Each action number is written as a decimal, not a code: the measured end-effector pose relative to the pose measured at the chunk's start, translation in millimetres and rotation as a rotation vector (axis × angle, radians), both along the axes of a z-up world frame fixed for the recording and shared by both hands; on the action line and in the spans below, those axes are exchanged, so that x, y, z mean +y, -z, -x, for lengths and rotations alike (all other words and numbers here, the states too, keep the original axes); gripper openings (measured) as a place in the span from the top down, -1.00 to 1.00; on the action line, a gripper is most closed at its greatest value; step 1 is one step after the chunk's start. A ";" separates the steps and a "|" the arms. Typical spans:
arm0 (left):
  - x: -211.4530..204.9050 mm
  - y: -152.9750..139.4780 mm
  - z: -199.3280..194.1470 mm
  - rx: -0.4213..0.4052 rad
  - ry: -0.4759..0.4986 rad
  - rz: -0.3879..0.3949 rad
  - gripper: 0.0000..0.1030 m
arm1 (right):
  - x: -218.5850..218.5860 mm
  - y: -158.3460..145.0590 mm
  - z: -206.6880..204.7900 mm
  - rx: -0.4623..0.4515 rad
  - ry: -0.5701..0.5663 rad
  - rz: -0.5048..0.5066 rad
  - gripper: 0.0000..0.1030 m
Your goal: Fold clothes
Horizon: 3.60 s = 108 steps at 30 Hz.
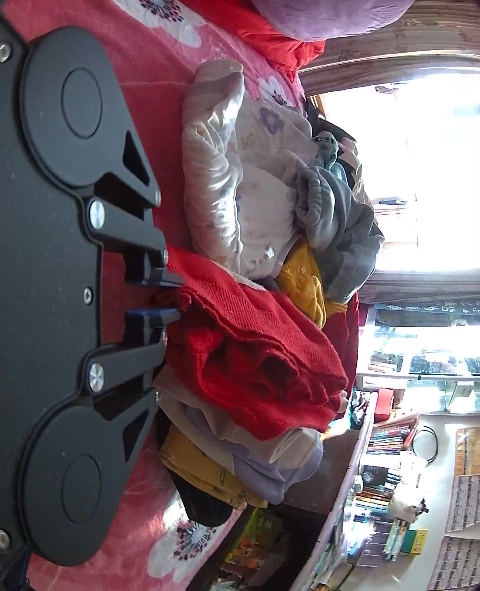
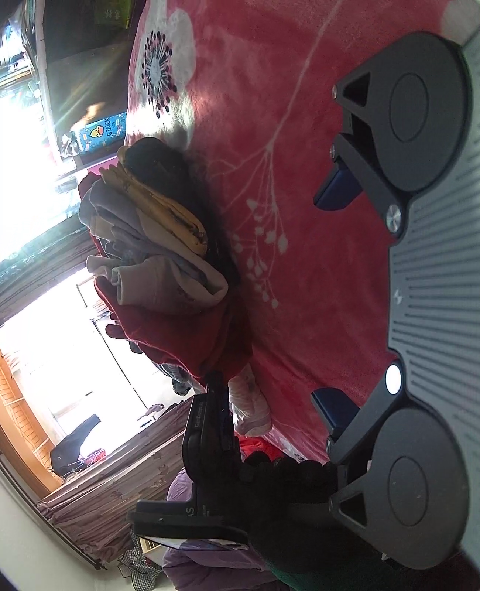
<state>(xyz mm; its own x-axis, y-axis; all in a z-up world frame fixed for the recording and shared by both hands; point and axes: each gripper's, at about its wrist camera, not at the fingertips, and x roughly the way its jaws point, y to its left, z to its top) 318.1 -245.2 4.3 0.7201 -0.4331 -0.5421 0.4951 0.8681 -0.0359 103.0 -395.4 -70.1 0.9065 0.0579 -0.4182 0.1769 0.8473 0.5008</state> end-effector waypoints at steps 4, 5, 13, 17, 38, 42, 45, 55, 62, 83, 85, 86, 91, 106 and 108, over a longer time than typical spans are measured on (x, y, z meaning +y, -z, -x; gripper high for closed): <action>18.2 -18.4 20.6 -0.022 0.008 0.044 0.90 | 1.4 0.5 0.3 0.005 0.011 0.006 -0.97; 24.5 -23.4 27.1 -0.027 0.007 0.059 0.90 | 2.3 -0.3 1.3 0.004 0.012 0.008 -0.97; 95.1 -67.4 102.0 -0.096 -0.041 0.143 0.91 | 9.0 -9.2 9.7 -0.037 0.000 0.035 -0.97; 139.5 -89.8 147.1 -0.126 -0.095 0.195 0.91 | 14.4 -12.9 13.2 -0.056 -0.030 0.045 -0.97; 385.6 -38.5 253.1 -0.023 -0.735 0.319 0.92 | 87.0 -9.8 21.5 -0.008 -0.438 -0.060 -0.89; 400.4 -24.5 251.2 0.000 -0.804 0.314 0.91 | 106.0 -5.2 17.9 0.028 -0.505 -0.027 -0.80; 407.3 -8.6 249.0 0.034 -0.857 0.313 0.91 | 109.2 -0.5 13.4 0.053 -0.514 -0.041 -0.70; 409.6 9.9 259.2 0.043 -0.858 0.263 -0.18 | 120.8 19.0 -12.4 0.124 -0.554 -0.073 -0.37; 377.4 19.0 250.4 0.095 -0.589 0.172 -0.25 | 128.6 26.6 -21.2 0.134 -0.570 -0.075 -0.26; 303.9 55.3 189.1 -0.025 -0.501 -0.255 0.84 | 139.7 36.0 -30.3 0.172 -0.648 -0.122 0.69; 305.2 48.8 175.2 -0.041 -0.492 -0.273 0.84 | 142.4 34.6 -28.4 0.173 -0.667 -0.112 0.69; 305.9 45.6 168.3 -0.050 -0.488 -0.282 0.85 | 143.2 34.3 -27.2 0.177 -0.675 -0.110 0.70; 304.9 29.9 133.8 -0.085 -0.469 -0.317 0.85 | 152.1 31.2 -16.8 0.187 -0.730 -0.104 0.71; 241.0 10.5 67.2 -0.182 -0.239 -0.397 0.86 | 242.5 26.1 30.5 0.168 -1.046 -0.022 0.77; 228.5 10.2 64.6 -0.199 -0.203 -0.412 0.86 | 256.6 27.1 31.5 0.158 -1.084 0.007 0.77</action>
